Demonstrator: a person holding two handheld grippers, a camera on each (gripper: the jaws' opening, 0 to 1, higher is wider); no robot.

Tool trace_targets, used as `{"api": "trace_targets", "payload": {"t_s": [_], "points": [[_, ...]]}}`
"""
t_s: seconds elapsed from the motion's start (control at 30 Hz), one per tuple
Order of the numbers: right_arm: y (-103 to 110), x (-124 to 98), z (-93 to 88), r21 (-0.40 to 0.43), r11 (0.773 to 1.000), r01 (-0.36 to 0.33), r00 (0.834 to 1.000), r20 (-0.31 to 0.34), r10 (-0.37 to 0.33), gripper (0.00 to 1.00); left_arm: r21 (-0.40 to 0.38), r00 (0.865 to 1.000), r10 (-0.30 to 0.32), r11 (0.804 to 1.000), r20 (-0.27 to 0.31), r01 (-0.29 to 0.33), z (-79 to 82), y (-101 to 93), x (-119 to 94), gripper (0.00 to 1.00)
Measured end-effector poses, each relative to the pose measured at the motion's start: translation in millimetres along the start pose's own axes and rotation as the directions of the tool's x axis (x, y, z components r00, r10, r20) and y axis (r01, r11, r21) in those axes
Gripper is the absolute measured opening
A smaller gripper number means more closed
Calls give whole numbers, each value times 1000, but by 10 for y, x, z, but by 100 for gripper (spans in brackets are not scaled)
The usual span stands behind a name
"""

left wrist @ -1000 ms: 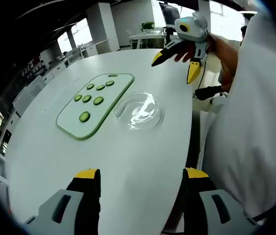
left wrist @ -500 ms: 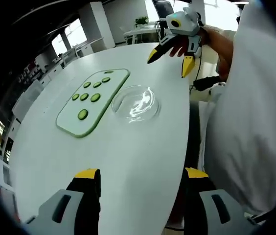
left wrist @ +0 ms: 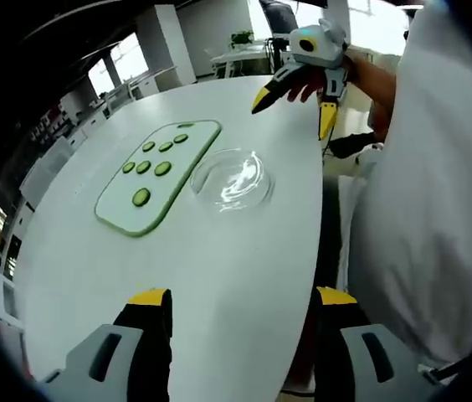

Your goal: Open the petri dish lid, add cucumber slices into the petri dish, and close the lid

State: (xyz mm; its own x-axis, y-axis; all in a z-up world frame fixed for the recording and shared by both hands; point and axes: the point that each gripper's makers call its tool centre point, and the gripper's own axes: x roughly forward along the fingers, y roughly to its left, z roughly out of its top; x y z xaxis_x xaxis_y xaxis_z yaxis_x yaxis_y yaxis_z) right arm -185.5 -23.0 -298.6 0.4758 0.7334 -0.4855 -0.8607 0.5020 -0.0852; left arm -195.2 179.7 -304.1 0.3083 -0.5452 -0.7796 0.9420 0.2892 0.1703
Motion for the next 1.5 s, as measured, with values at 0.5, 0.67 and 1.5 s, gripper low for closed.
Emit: {"api": "trace_targets", "payload": {"t_s": [0.5, 0.67, 1.5], "points": [[28, -55, -65, -26, 999, -26, 1000, 4, 26, 68, 122, 992, 90, 987, 92, -101, 162, 184, -7, 66], [42, -61, -91, -30, 999, -35, 999, -3, 35, 65, 178, 989, 47, 981, 138, -72, 263, 83, 12, 66], [146, -12, -131, -91, 992, -91, 996, 0, 92, 64, 150, 916, -70, 989, 396, 10, 499, -16, 215, 66]]}}
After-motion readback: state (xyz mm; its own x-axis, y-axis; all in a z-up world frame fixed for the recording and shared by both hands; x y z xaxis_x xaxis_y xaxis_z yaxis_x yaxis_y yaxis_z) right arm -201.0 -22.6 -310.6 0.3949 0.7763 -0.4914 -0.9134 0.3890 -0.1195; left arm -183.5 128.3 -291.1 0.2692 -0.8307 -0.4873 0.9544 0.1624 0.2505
